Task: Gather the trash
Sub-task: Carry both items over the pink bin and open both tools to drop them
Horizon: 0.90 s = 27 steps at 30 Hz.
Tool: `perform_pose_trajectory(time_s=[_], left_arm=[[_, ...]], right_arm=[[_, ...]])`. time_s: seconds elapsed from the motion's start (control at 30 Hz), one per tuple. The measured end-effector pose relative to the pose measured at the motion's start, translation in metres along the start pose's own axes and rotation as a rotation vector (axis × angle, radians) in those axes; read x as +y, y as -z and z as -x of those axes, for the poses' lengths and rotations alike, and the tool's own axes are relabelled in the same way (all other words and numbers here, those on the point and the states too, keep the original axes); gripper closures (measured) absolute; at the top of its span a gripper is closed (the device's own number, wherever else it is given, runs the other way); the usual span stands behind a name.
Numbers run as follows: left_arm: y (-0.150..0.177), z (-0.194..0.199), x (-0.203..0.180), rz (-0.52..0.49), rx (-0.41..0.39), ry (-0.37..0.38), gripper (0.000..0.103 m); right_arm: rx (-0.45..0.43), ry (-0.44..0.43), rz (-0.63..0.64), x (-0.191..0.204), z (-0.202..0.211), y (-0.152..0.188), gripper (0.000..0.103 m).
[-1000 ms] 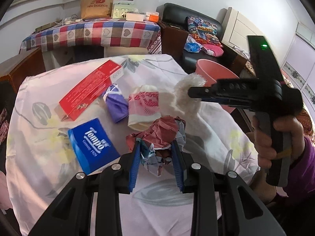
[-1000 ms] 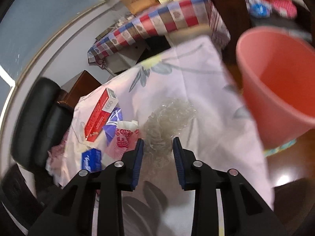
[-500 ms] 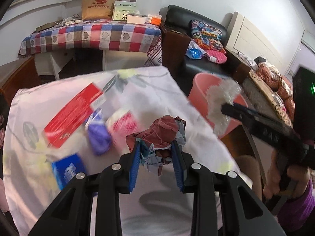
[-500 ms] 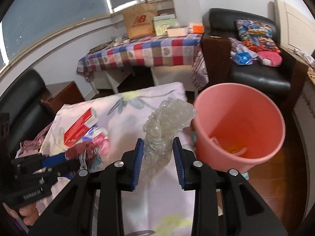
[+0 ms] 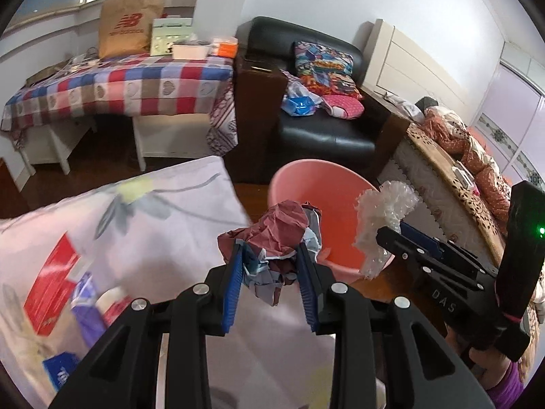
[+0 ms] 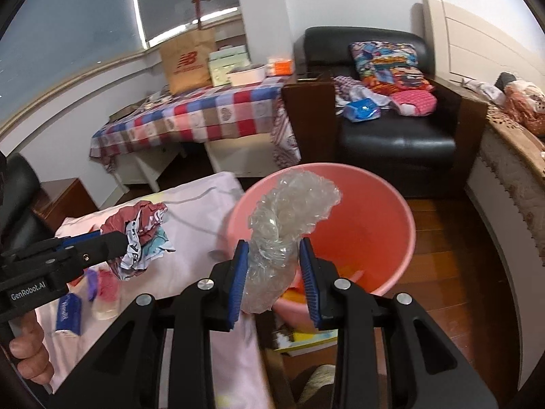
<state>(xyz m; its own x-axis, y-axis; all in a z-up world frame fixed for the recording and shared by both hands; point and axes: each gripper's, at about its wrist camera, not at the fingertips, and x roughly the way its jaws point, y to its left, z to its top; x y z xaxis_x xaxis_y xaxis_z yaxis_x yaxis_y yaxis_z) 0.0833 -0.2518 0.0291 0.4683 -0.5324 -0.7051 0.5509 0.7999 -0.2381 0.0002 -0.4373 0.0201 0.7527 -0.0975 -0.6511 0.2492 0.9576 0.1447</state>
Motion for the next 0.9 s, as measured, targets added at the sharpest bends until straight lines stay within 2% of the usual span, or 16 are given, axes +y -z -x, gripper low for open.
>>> perform_pose_trajectory(time_s=[0.33, 0.5, 0.67, 0.9], left_arm=[[-0.032, -0.063, -0.042, -0.025, 0.070, 0.016, 0.073], [-0.038, -0.097, -0.056, -0.038, 0.115, 0.007, 0.073], [-0.041, -0.126, -0.064, -0.025, 0.154, -0.007, 0.072], [-0.040, -0.147, -0.068, -0.025, 0.179, -0.032, 0.072]], right_arm=[[-0.004, 0.092, 0.013, -0.038, -0.020, -0.008, 0.072], [0.018, 0.105, 0.012, -0.049, -0.032, -0.005, 0.072], [0.038, 0.108, 0.031, -0.048, -0.045, -0.003, 0.072], [0.052, 0.124, 0.067, -0.048, -0.056, 0.000, 0.072]])
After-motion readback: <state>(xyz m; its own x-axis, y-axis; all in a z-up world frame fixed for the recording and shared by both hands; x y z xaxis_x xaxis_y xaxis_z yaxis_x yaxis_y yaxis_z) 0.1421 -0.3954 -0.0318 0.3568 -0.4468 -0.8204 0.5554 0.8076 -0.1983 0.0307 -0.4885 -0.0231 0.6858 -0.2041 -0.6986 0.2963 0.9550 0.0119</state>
